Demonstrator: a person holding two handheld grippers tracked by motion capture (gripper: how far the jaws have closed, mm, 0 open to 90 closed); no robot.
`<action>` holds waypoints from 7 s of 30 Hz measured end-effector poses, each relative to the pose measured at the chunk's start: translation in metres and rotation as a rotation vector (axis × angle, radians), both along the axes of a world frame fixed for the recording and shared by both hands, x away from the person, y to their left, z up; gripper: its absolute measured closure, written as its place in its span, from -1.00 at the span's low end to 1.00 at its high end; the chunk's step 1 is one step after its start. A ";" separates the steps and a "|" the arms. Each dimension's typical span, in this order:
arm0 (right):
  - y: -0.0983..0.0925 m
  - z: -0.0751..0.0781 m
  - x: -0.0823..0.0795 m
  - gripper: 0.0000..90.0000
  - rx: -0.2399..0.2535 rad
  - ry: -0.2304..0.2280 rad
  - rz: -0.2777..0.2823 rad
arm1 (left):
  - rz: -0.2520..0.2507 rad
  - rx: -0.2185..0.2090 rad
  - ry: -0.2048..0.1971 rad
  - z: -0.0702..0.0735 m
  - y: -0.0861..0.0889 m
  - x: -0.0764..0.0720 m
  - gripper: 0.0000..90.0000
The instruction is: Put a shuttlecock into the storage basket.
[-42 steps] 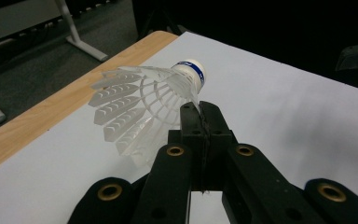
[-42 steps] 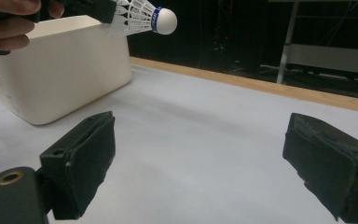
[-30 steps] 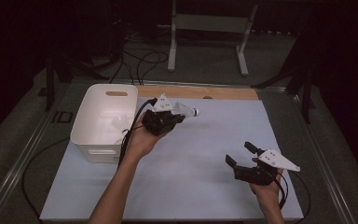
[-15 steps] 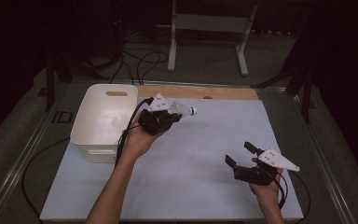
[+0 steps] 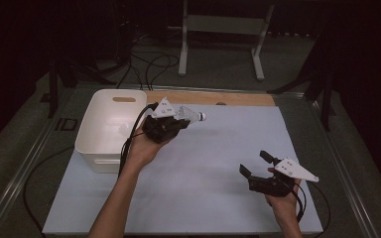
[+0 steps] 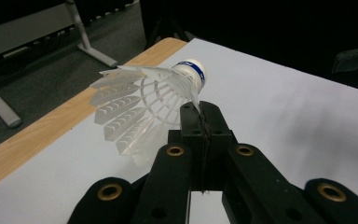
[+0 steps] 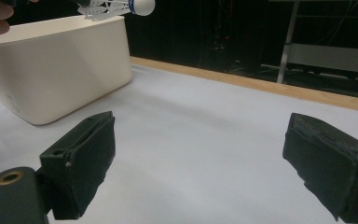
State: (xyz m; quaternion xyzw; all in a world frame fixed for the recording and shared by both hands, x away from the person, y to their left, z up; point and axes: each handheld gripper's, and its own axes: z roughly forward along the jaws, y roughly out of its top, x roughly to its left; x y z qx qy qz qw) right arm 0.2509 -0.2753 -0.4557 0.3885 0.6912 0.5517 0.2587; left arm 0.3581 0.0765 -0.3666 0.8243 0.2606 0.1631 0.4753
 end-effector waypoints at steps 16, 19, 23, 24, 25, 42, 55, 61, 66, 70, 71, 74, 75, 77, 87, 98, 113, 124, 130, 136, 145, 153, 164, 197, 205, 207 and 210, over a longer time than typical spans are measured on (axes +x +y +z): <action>0.000 0.000 0.000 -0.79 0.002 -0.001 -0.001 | 0.007 -0.006 -0.013 0.005 0.011 -0.003 1.00; 0.000 0.000 0.000 -0.79 -0.001 -0.002 -0.003 | 0.004 -0.002 -0.011 0.005 0.012 -0.004 1.00; -0.001 0.000 0.000 -0.79 0.001 0.001 -0.004 | 0.006 -0.004 -0.013 0.006 0.014 -0.004 1.00; -0.001 0.000 0.000 -0.79 0.002 0.000 -0.004 | 0.006 -0.005 -0.014 0.006 0.015 -0.005 1.00; 0.000 0.000 0.000 -0.79 0.001 0.000 -0.002 | 0.007 -0.007 -0.015 0.006 0.015 -0.005 1.00; 0.000 0.000 0.000 -0.79 -0.001 -0.001 -0.005 | 0.012 -0.006 -0.028 0.013 0.026 -0.011 1.00; 0.000 -0.001 0.000 -0.79 -0.001 0.002 -0.005 | 0.019 0.001 -0.034 0.017 0.033 -0.014 1.00; 0.000 -0.001 0.001 -0.79 -0.001 0.001 -0.005 | 0.020 0.002 -0.034 0.018 0.037 -0.015 1.00; 0.000 -0.001 0.001 -0.79 -0.001 0.000 -0.005 | 0.024 0.001 -0.035 0.019 0.041 -0.015 1.00; 0.000 -0.001 0.001 -0.79 -0.002 -0.001 -0.006 | 0.027 0.000 -0.037 0.020 0.044 -0.016 1.00; 0.000 -0.001 0.000 -0.79 -0.001 -0.001 -0.006 | 0.028 0.001 -0.037 0.020 0.044 -0.016 1.00; 0.000 -0.001 0.000 -0.79 -0.003 -0.001 -0.007 | 0.030 0.002 -0.039 0.020 0.047 -0.017 1.00; 0.000 -0.001 0.000 -0.79 -0.002 0.000 -0.007 | 0.030 0.001 -0.038 0.021 0.048 -0.017 1.00; -0.001 -0.001 0.000 -0.79 -0.003 -0.001 -0.007 | 0.033 -0.001 -0.038 0.021 0.049 -0.018 1.00; -0.001 0.000 0.000 -0.79 -0.001 0.000 -0.006 | 0.039 0.006 -0.042 0.023 0.057 -0.019 1.00; 0.000 0.000 0.000 -0.79 -0.002 -0.001 -0.006 | 0.042 0.013 -0.046 0.024 0.065 -0.021 1.00; 0.000 -0.001 0.000 -0.79 -0.004 0.001 -0.007 | 0.045 0.016 -0.045 0.025 0.072 -0.022 1.00; 0.000 -0.001 0.001 -0.79 -0.003 0.000 -0.008 | 0.057 0.015 -0.048 0.027 0.082 -0.023 1.00; 0.000 -0.001 0.001 -0.79 -0.004 0.000 -0.006 | 0.064 0.022 -0.047 0.028 0.087 -0.024 1.00; 0.000 -0.002 0.002 -0.79 -0.003 0.004 -0.008 | 0.073 0.020 -0.047 0.028 0.091 -0.024 1.00; -0.001 -0.001 0.002 -0.79 -0.002 -0.001 -0.007 | 0.085 0.026 -0.048 0.029 0.096 -0.025 1.00; -0.002 -0.001 0.002 -0.79 -0.002 -0.002 -0.009 | 0.089 0.032 -0.049 0.029 0.099 -0.026 1.00; -0.001 -0.001 0.001 -0.79 -0.001 -0.002 -0.007 | 0.103 0.036 -0.050 0.030 0.107 -0.029 1.00; 0.000 -0.001 0.002 -0.79 0.000 0.001 -0.008 | 0.152 0.034 -0.052 0.032 0.128 -0.034 1.00; 0.000 -0.001 0.002 -0.79 0.000 0.000 -0.009 | 0.168 0.032 -0.052 0.033 0.135 -0.035 1.00; 0.000 -0.001 0.001 -0.79 0.000 0.001 -0.009 | 0.170 0.035 -0.054 0.033 0.136 -0.035 1.00; -0.001 -0.001 0.001 -0.79 0.000 0.001 -0.008 | 0.175 0.033 -0.054 0.033 0.138 -0.036 1.00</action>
